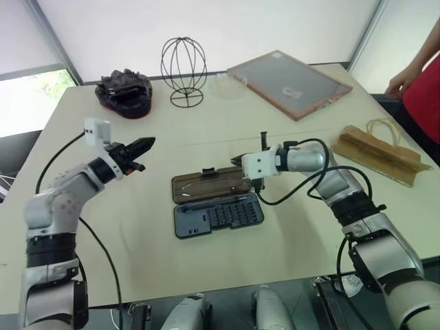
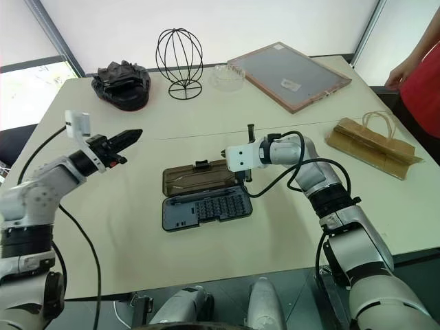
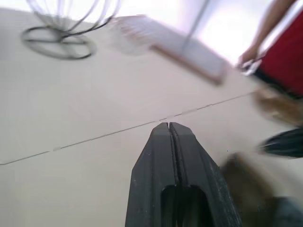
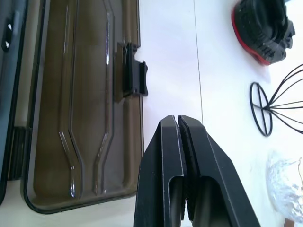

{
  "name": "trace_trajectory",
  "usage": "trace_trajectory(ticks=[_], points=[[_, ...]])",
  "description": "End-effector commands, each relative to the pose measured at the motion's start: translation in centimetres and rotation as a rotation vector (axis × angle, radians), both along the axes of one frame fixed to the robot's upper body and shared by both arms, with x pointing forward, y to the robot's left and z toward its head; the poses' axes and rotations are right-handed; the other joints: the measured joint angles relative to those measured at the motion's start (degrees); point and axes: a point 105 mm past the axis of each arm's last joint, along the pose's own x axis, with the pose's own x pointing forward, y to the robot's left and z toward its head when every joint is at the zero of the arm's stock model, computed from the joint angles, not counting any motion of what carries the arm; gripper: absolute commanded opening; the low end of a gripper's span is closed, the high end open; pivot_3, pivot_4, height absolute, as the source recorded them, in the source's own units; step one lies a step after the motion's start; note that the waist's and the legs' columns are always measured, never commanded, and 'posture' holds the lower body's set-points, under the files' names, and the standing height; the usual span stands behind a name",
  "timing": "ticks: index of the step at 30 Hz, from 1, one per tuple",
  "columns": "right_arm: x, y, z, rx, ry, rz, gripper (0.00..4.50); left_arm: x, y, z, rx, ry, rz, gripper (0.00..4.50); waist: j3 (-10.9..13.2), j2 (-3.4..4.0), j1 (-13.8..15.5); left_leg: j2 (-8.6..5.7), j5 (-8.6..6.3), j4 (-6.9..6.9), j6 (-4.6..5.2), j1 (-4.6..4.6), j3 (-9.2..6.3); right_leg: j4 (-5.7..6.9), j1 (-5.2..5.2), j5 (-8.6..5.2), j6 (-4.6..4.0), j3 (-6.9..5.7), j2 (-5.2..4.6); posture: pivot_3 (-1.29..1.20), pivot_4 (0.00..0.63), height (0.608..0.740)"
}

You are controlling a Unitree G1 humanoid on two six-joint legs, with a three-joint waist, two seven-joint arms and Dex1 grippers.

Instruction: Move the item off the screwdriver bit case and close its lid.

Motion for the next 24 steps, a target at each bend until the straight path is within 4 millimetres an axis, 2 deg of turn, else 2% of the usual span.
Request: trace_trajectory(ticks=[1, 3, 7, 9, 11, 15, 23, 24], points=[[0.0, 0.3, 1.8, 0.048, -0.029, -0.008, 0.05, -0.2, -1.1, 0.1, 0.055, -0.046, -0.087, 0.0, 0.0, -0.06, 0.0, 0.0, 0.0, 0.0, 0.0, -0.02, 0.0, 0.0, -0.02, 0.0, 0.0, 0.0, 0.0, 0.0, 0.15, 0.74], [0.3, -0.2, 2.0, 0.073, -0.002, -0.04, 0.05, -1.5, -2.7, 0.2, 0.053, -0.047, -0.205, 0.0, 0.0, -0.08, -0.1, 0.0, 0.0, 0.01, 0.0, -0.16, -0.03, 0.01, -0.12, 0.0, 0.0, -0.01, -0.01, 0.0, 0.15, 0.74], [0.9, -1.5, 3.1, 0.198, 0.136, -0.137, 0.05, -6.5, -6.6, 0.2, 0.102, 0.028, -0.547, 0.0, 0.1, -0.06, -0.2, 0.0, 0.0, 0.03, 0.01, -0.38, -0.05, 0.04, -0.27, 0.0, 0.0, -0.01, -0.03, 0.0, 0.15, 0.74], [1.5, -2.3, 3.7, 0.247, 0.198, -0.187, 0.05, -8.8, -7.5, -1.3, 0.196, 0.079, -0.667, 0.0, 0.1, -0.04, -0.2, 0.01, 0.0, 0.02, 0.01, -0.4, -0.07, 0.04, -0.29, 0.0, 0.0, 0.0, -0.03, 0.0, 0.15, 0.74], [1.9, -2.7, 3.9, 0.266, 0.236, -0.217, 0.05, -10.1, -8.0, -2.3, 0.248, 0.107, -0.732, 0.0, 0.1, 0.06, -0.2, 0.01, 0.0, 0.0, 0.01, -0.4, -0.06, 0.02, -0.28, 0.0, 0.0, 0.0, -0.02, 0.0, 0.15, 0.74], [2.8, -2.5, 3.7, 0.302, 0.343, -0.256, 0.05, -11.1, -8.6, -4.6, 0.346, 0.128, -0.778, 0.0, 0.2, 0.11, -0.1, 0.02, 0.0, 0.01, 0.01, -0.4, -0.04, -0.13, -0.26, 0.0, 0.0, 0.0, 0.0, 0.0, 0.15, 0.74], [3.0, 0.1, 2.0, 0.276, 0.587, -0.227, 0.05, -10.9, -8.0, -7.1, 0.495, 0.125, -0.747, 0.0, 0.2, 0.12, -0.1, 0.02, 0.0, -0.02, 0.01, -0.44, -0.05, -0.29, -0.23, 0.0, 0.0, -0.01, -0.01, 0.0, 0.15, 0.74], [3.0, 0.4, 1.5, 0.262, 0.617, -0.224, 0.3, -11.0, -7.8, -7.4, 0.51, 0.129, -0.749, 0.0, 0.2, 0.11, -0.1, 0.02, 0.0, -0.01, 0.01, -0.44, -0.04, -0.3, -0.22, 0.0, 0.0, -0.01, -0.01, 0.0, 0.15, 0.74]])
